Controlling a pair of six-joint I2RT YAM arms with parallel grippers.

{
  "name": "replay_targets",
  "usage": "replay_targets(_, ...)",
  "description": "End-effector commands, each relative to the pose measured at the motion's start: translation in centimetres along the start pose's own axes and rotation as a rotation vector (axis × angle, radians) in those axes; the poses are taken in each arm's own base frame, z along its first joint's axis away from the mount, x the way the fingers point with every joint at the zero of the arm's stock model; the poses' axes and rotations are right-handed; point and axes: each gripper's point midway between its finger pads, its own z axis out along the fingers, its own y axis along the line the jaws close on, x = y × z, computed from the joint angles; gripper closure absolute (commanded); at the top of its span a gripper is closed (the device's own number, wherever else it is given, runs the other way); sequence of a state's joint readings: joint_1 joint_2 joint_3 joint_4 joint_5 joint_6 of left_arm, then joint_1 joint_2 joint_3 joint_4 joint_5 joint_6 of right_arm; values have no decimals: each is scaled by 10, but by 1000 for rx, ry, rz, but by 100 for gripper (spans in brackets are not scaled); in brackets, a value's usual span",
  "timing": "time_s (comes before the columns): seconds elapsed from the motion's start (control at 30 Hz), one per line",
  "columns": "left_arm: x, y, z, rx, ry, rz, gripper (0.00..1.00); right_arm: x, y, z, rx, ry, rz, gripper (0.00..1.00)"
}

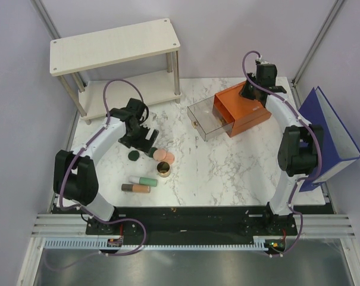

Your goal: Organize the makeup

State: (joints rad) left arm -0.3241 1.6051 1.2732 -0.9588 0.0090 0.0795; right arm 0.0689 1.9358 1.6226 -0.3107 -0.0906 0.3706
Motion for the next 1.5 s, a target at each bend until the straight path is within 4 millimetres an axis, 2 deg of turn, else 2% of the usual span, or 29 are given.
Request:
replay_targets(0.0, -15, -8, -18, 51, -150, 181, 1, 81, -31, 15, 94, 264, 12, 100)
replay_targets(0.2, -14, -21, -34, 115, -284, 379, 2, 85, -29, 20, 80, 280, 30, 100)
replay_targets(0.47, 20, -44, -19, 259, -272, 572, 3, 87, -28, 25, 70, 291, 37, 100)
replay_targets(0.77, 46, -40, -7, 276, -214, 778, 4, 93, -30, 26, 75, 308, 38, 100)
replay_targets(0.87, 51, -39, -4, 278, -200, 812, 6, 96, -31, 28, 77, 316, 42, 100)
replay_targets(1.07, 70, -53, 3, 357, -153, 848, 9, 96, -31, 31, 76, 318, 47, 100)
replay_targets(1.27, 84, -52, 10, 356, -116, 872, 12, 100, -31, 34, 76, 330, 51, 100)
replay_targets(1.37, 95, -51, 20, 343, -74, 903, 14, 102, -31, 36, 78, 334, 53, 100)
replay_targets(1.47, 93, -50, 27, 328, -71, 912, 17, 103, -32, 37, 81, 337, 54, 100)
